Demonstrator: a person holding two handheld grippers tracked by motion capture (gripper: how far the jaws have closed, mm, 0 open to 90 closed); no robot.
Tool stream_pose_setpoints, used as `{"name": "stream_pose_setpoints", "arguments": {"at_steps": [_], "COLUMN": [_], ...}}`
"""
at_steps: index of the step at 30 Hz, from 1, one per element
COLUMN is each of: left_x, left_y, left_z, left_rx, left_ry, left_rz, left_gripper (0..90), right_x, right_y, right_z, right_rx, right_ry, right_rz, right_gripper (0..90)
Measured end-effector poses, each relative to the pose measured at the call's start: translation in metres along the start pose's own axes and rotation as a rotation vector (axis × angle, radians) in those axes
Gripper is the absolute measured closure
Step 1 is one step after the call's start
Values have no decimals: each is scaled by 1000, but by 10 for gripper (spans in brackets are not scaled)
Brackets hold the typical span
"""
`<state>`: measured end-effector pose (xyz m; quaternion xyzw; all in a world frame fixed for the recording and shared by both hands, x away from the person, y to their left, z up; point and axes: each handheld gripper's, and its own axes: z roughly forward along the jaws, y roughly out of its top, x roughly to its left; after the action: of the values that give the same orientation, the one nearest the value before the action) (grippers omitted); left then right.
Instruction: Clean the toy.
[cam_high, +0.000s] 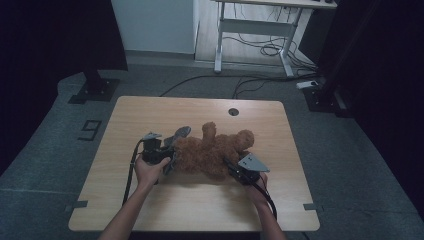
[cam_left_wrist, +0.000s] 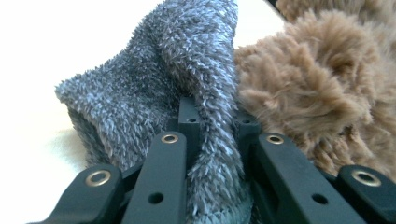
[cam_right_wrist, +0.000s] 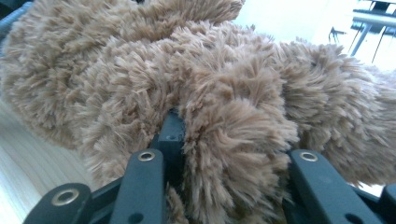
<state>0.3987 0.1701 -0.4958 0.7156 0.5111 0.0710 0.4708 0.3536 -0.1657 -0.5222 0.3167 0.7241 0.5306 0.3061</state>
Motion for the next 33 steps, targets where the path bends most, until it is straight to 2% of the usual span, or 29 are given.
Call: {"name": "stream_pose_setpoints", "arguments": {"at_steps": [2,5,11,14,17,19,22,25,27,29,33], "left_x": [2,3,-3,-4,-8,-18,-40,-75,-100,-120,-156], "left_y": [-8,-19,-30,-30,-20,-6,10,24,29,30,28], "left_z": [0,-4,-15,-22,-40,-54,-66,-67,-59,-47,-17], "left_rx": [-3,-1,16,23,-26,-70,-105,-117,-94,-74,-48], "left_ry": [-9,-22,-26,-21,-16,-19,-27,-65,-96,-125,-177], "left_rz": [-6,-12,27,33,42,69,128,212,265,297,339], "left_gripper": [783,781,774,767,764,763,763,766,769,770,770], "right_x": [0,0,2,4,4,3,3,3,3,2,2], "right_y": [-6,-13,-26,-29,-29,-29,-29,-29,-29,-29,-29], "right_z": [-3,-12,-29,-34,-37,-37,-37,-37,-37,-37,-37], "right_rx": [3,-7,40,66,72,73,74,73,70,72,70], "right_ry": [7,36,103,115,114,113,115,113,111,114,116], "right_rz": [10,51,108,100,97,103,104,103,110,118,115], "right_gripper": [607,591,571,571,570,570,570,570,570,570,570]}}
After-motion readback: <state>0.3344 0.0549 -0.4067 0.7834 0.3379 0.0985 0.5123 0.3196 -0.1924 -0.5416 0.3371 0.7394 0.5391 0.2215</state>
